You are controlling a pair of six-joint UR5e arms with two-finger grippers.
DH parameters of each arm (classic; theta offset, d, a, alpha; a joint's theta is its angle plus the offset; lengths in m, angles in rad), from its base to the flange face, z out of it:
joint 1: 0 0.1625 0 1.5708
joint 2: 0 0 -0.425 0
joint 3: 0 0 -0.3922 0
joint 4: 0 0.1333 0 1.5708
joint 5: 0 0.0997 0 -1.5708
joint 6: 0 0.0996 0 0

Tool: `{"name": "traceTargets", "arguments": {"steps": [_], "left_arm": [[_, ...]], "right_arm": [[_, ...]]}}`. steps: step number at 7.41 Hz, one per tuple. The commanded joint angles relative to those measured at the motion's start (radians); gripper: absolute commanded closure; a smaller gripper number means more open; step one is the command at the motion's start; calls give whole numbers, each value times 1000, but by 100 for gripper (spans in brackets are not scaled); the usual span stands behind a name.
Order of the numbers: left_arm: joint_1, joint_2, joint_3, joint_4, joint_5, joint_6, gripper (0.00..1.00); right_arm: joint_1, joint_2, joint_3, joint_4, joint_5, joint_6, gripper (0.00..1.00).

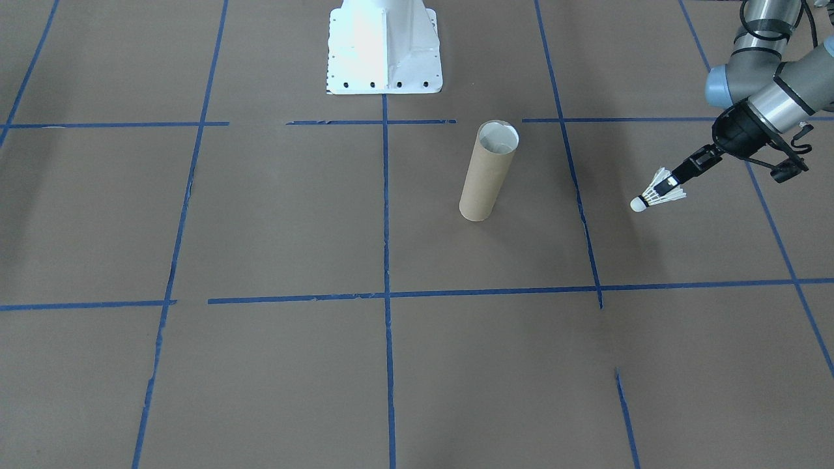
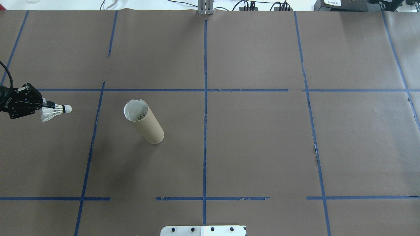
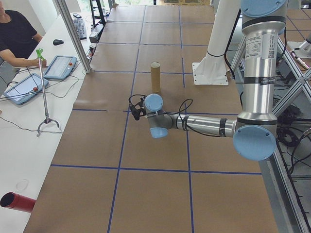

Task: Collect badminton balls into bucket

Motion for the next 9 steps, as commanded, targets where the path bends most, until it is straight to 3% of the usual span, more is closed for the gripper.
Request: {"name": "traceTargets", "arguments": {"steps": [1, 3, 5, 7, 9], "left_arm": [[-44, -27, -212, 354, -30, 244, 100], [-151, -67, -362, 618, -52, 442, 100], [-150, -86, -499, 779, -52, 488, 100], [-130, -161, -567, 917, -44, 498, 100], [-69, -271, -633, 1107, 14, 504, 100]], "right_arm": [[0, 0, 0, 0, 0, 0, 0], [0, 0, 0, 0, 0, 0, 0], [0, 0, 0, 0, 0, 0, 0], [0, 0, 0, 0, -2, 0, 0], [0, 0, 0, 0, 0, 0, 0]]}}
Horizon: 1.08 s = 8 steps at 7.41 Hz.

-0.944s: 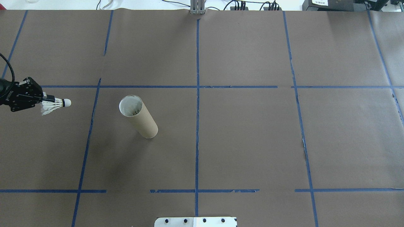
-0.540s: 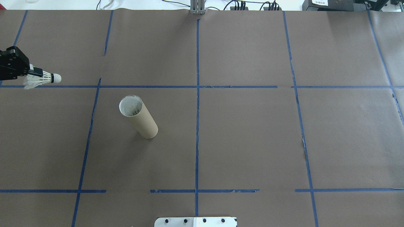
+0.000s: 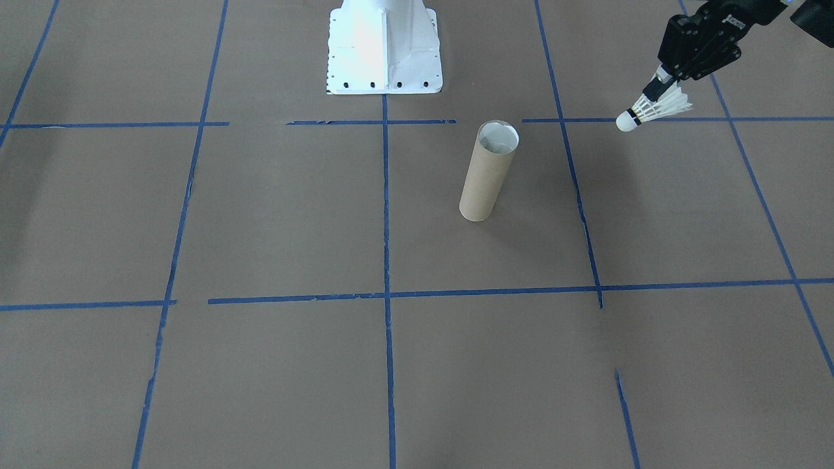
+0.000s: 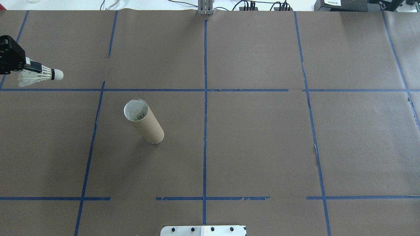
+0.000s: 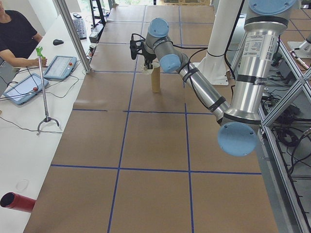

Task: Collect badminton balls into bucket

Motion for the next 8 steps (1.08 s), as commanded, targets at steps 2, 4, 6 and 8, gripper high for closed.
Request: {"name": "traceTargets", "arguments": {"steps": [2, 4, 6, 8], "left_arm": [[151, -349, -67, 526, 213, 37, 100], [220, -537, -66, 834, 316, 154, 100], [315, -574, -27, 890, 393, 155, 100], [424, -761, 93, 1086, 511, 155, 100]], "right_arm": [[0, 0, 0, 0, 0, 0, 0], [0, 0, 0, 0, 0, 0, 0], [0, 0, 0, 0, 0, 0, 0], [0, 0, 0, 0, 0, 0, 0]]}}
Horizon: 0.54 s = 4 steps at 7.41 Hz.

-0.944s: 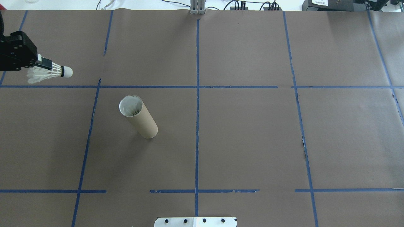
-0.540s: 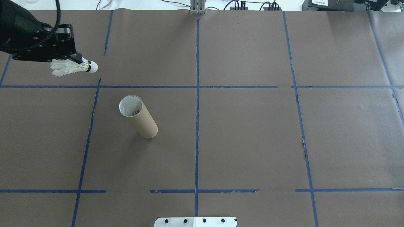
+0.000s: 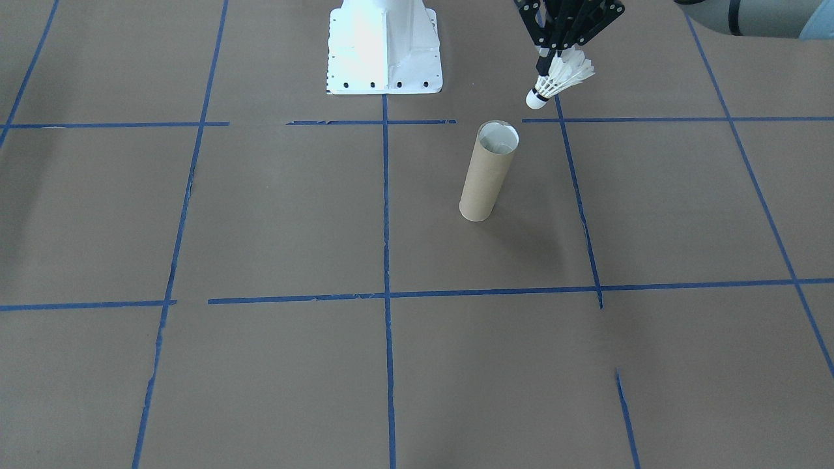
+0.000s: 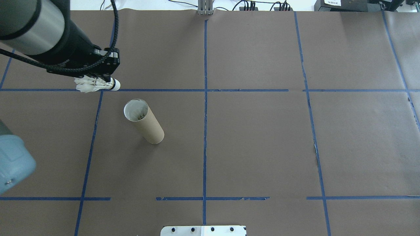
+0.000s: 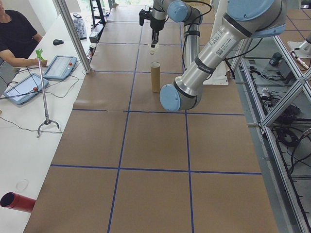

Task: Collect badminton balls into bucket

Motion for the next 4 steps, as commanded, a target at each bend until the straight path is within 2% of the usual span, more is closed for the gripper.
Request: {"name": "traceTargets", "arguments": {"steps": [1, 2, 4], "left_arm": [[127, -170, 147, 153, 120, -1, 100], [170, -192, 198, 156, 172, -2, 100], [191, -192, 221, 199, 258, -1, 100]], "right_arm": [[0, 0, 0, 0, -2, 0, 0], [0, 0, 0, 0, 0, 0, 0], [0, 0, 0, 0, 0, 0, 0]]}}
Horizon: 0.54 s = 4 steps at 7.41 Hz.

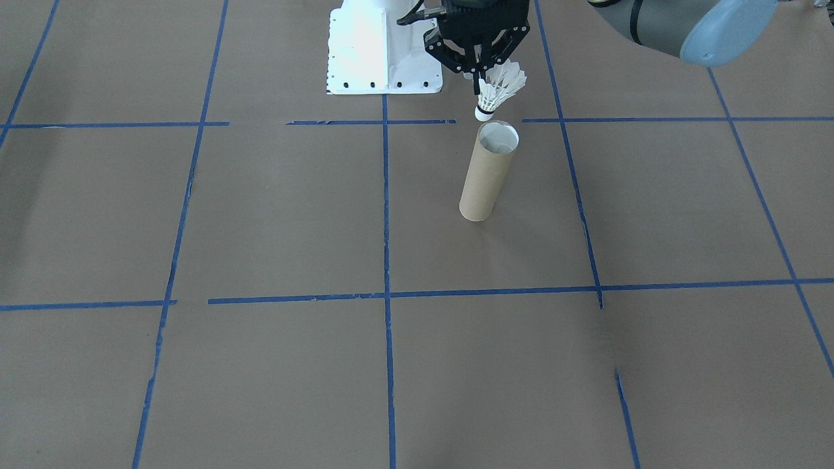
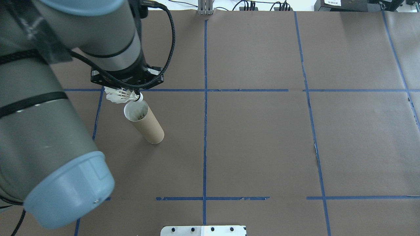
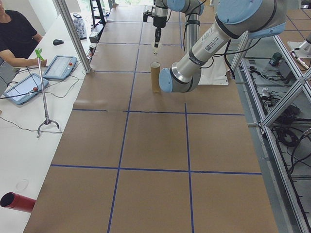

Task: Collect badminton balls into bucket

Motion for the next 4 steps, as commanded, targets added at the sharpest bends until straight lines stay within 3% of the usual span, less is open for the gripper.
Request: {"name": "traceTargets", "arguments": {"steps": [1, 4], "left_arm": [[70, 2, 22, 58, 109, 3, 100], [72, 49, 18, 58, 128, 65, 100]], "right_arm": [[0, 0, 0, 0, 0, 0, 0], [0, 0, 0, 0, 0, 0, 0]]}}
